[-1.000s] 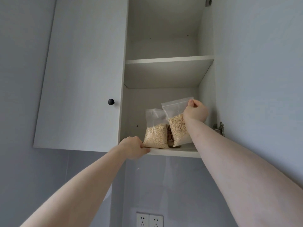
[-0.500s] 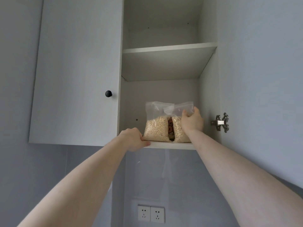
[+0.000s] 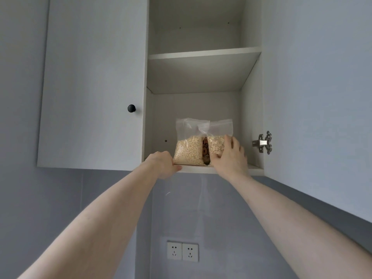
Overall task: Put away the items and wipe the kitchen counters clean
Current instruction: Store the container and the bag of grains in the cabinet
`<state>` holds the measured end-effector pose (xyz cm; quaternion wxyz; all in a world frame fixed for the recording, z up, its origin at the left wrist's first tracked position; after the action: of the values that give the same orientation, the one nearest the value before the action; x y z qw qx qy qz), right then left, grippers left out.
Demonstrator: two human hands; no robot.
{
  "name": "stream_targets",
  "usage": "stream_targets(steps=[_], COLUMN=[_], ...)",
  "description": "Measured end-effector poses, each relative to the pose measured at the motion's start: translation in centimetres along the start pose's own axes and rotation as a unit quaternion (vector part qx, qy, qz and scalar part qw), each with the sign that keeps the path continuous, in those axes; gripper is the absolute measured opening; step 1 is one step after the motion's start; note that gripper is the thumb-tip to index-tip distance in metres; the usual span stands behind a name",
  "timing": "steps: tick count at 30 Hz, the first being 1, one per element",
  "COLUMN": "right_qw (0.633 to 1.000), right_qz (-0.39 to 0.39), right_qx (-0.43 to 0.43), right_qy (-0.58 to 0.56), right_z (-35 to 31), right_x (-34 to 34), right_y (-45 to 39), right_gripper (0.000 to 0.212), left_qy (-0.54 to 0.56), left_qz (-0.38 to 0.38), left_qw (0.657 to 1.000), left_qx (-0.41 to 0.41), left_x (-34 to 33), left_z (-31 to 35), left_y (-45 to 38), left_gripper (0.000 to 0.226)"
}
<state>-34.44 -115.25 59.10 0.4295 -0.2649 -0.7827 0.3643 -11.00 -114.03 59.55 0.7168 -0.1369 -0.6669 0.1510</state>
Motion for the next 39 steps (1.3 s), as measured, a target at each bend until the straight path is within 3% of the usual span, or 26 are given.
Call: stream_targets(steps=[4,11,16,22,28,33,39], right_qw=[0.998,0.997,0.998,0.995,0.985,0.981,0.981], right_qz=[-0.048,-0.062,-0.044,-0.025,-0.073,-0.145,-0.185], right_qx=[-0.004,0.001,-0.006,-0.004,0.036,0.06,0.06], right_qy=[-0.039,-0.039,0.033,0.096,0.15,0.109,0.005], right_z=[0.2,0.2,-0.2,-0.7,-1.1,-0.7,-2.3], right_x=[-0.4,-1.0,-1.2,-1.4,-1.4,-0.6,3.0], right_y=[-1.2,-1.3,0.4,2.1,6.1,8.8,13.9], right_gripper=[0.078,0.077,0.08,0.081,0.083,0.075,0.069], left_qy=[-0.004,-0.006,0.031,-0.01,-0.056,-0.064,0.017], left_qz=[0.001,0.004,0.043,0.104,0.047,-0.035,0.047], left_qw=[1.0,1.0,0.998,0.994,0.997,0.996,0.995], left_qx=[0.007,0.013,0.014,0.007,-0.024,-0.057,-0.091], left_x=[0.1,0.1,-0.7,-2.9,-3.4,-2.7,-1.0], left_z=[0.0,0.1,0.4,1.0,0.5,1.0,2.5], left_y=[0.0,0.6,1.9,3.6,5.9,9.5,15.4], left_gripper=[0.05,0.048,0.041,0.04,0.093,0.085,0.087])
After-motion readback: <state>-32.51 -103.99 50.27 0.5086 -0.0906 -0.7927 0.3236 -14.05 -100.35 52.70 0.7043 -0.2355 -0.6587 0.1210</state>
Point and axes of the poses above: each hand's wrist, its own y-axis away from the middle knuckle, its own x-axis out of the back of the hand, z = x × y, the point moved 4 cm from there along -y, towards the middle knuckle, and after that the axes turned 2 degrees about -y, right-handed, at the moved point
